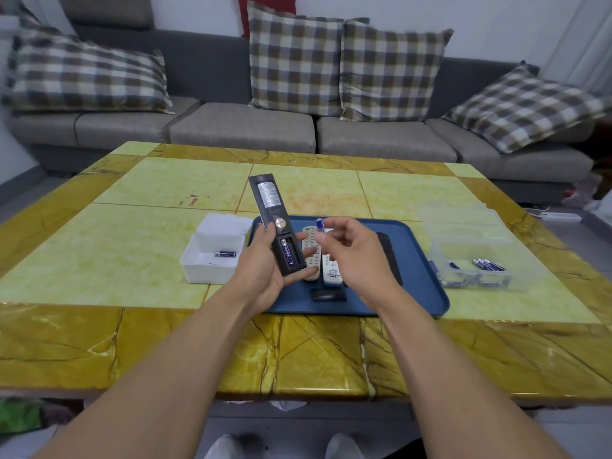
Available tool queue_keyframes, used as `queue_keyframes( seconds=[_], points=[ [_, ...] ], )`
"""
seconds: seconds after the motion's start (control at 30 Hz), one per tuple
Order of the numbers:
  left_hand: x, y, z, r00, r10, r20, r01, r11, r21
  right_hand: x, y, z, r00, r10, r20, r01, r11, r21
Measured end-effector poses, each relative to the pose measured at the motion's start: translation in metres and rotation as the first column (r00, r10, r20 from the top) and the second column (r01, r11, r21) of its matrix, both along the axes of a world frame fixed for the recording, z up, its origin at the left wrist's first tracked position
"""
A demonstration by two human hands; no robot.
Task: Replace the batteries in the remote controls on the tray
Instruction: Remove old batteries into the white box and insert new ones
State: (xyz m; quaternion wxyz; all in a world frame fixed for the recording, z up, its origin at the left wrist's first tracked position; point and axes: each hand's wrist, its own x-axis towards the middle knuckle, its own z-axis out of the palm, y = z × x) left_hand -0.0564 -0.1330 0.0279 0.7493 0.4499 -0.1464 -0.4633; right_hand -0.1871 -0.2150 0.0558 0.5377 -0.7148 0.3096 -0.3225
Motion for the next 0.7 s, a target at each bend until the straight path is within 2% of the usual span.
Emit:
queue_keyframes(
  seconds=[0.17, 0.33, 0.43, 0.57, 0.7],
  points=[
    [0.0, 0.0, 0.001, 0.999, -0.003, 0.034, 0.004, 1.0, -0.028, 0.002, 0.003, -0.009, 0.987, 0.134, -0.089, -0.148, 0.974, -0.174],
    [0.0, -0.001, -0.001, 0.995, -0.003, 0.098, 0.005, 1.0, -0.013, 0.001, 0.005, -0.007, 0.988, 0.141, -0.07, -0.15, 0.976, -0.159],
    [0.0, -0.003, -0.003, 0.995, 0.001, 0.105, -0.003, 1.0, 0.014, 0.003, 0.006, -0.009, 0.992, 0.073, -0.1, -0.09, 0.979, -0.182],
    [0.001, -0.005, -0.005, 0.994, -0.014, 0.112, 0.008, 0.998, 0.058, 0.004, 0.011, -0.005, 0.997, 0.056, -0.051, -0.061, 0.992, -0.108],
    [0.001, -0.007, -0.009, 0.995, -0.049, 0.09, 0.043, 0.997, 0.068, 0.004, 0.014, -0.003, 0.995, 0.078, -0.068, -0.089, 0.98, -0.181]
  ],
)
